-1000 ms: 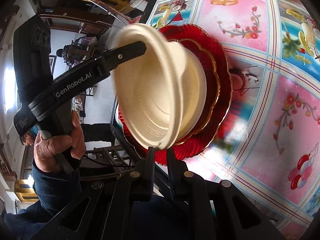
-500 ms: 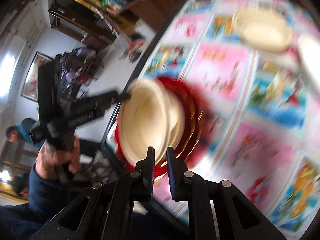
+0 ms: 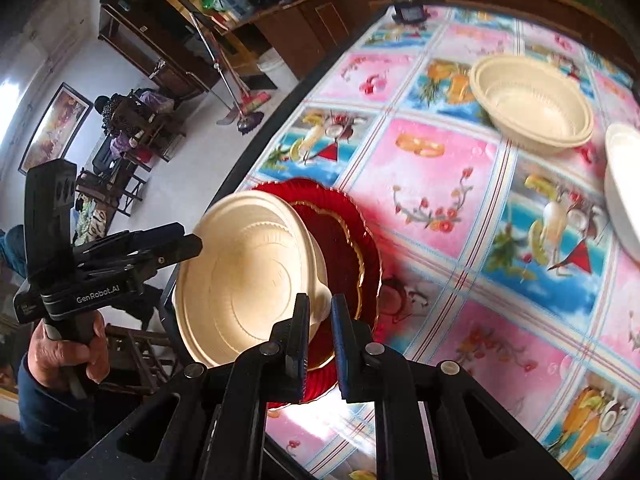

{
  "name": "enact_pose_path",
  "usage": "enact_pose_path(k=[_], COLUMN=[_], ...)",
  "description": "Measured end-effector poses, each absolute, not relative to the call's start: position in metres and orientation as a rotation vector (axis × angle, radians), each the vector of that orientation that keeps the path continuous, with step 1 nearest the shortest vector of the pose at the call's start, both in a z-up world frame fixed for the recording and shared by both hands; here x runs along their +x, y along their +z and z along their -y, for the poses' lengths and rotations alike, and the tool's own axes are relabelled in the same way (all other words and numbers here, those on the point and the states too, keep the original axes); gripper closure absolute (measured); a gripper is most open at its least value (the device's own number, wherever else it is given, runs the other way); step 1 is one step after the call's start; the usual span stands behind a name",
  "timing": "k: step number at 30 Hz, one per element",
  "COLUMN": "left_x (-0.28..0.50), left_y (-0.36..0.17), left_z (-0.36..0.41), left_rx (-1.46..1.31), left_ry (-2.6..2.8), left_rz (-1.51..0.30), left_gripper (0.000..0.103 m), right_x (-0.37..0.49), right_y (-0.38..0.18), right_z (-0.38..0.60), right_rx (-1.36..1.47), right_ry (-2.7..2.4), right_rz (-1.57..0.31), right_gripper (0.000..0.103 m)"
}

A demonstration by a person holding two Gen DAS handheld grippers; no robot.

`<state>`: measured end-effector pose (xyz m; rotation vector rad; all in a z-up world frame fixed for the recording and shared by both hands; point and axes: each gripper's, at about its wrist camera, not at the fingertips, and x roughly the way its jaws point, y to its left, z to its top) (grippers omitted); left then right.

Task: Organize plates and bowls
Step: 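Lower the beige plate onto the white plate and open the left gripper, then move the left gripper to the white foam bowl and grasp its rim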

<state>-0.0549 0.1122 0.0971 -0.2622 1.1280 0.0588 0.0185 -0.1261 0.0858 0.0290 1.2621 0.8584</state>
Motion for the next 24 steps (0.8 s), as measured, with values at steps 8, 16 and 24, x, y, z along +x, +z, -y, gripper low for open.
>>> enact_pose_path(k=[8,16,24], left_x=[-0.052,-0.036,-0.025], left_y=[0.108,0.133,0.133], left_z=[-0.105,-0.042,0.061], left_rx=[-0.260,-0.199,-0.172], left_ry=[0.045,-0.083,-0.265], left_rz=[-1.104,-1.076,-1.115], left_gripper=[0.050,0.050,0.050], right_x=[0.018,0.034,0.077], right_y=[0.099,0.093,0.076], right_z=[0.148,0.224,0.352], right_rx=[0.105,0.278,0.470], right_ry=[0.863,0.734,0.397], right_rz=[-1.263,-1.257,-1.246], right_gripper=[0.090,0.090,0.091])
